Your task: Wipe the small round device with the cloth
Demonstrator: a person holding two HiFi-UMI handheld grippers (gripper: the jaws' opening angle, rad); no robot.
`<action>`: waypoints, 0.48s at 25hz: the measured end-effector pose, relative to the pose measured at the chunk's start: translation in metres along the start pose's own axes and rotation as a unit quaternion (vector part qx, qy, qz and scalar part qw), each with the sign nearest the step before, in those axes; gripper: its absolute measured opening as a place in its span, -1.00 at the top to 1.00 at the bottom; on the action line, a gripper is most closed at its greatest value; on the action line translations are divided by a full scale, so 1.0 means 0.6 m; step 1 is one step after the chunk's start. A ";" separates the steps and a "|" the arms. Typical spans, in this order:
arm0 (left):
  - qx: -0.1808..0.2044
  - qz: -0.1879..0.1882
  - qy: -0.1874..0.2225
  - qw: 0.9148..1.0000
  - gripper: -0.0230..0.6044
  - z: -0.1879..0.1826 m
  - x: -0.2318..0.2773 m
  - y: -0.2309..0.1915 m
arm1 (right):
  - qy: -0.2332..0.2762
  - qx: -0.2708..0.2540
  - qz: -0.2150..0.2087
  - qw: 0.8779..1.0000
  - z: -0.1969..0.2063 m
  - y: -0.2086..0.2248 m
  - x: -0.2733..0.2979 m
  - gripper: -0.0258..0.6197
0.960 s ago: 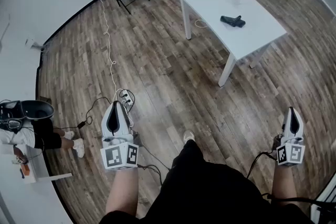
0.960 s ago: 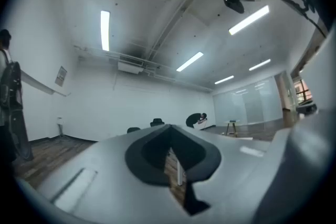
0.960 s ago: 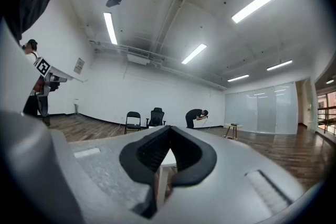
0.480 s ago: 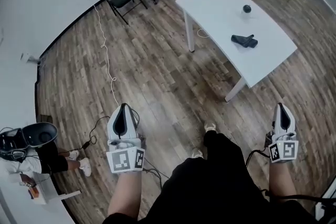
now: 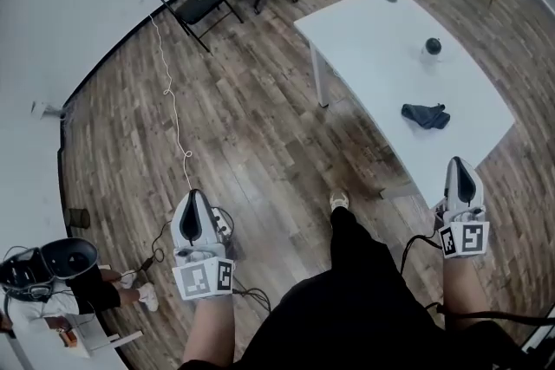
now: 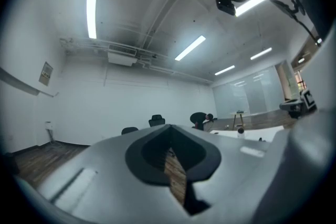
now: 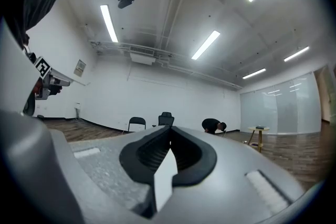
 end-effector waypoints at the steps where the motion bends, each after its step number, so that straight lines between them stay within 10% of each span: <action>1: 0.004 -0.001 -0.002 1.000 0.91 -0.002 0.031 0.005 | 0.001 0.001 0.002 1.000 -0.003 0.017 0.030 0.92; 12: 0.002 0.070 -0.014 0.997 0.91 -0.096 0.354 0.145 | 0.001 0.028 0.017 0.999 -0.045 0.170 0.259 0.92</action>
Point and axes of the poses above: the fingertips, and each gripper's own axes: x forward along the fingers, y to its right, z out of its underside, the point moved 2 cm from there along -x, backward along the fingers, and after that the axes turned 8 degrees about -z, right-handed, at the moved point
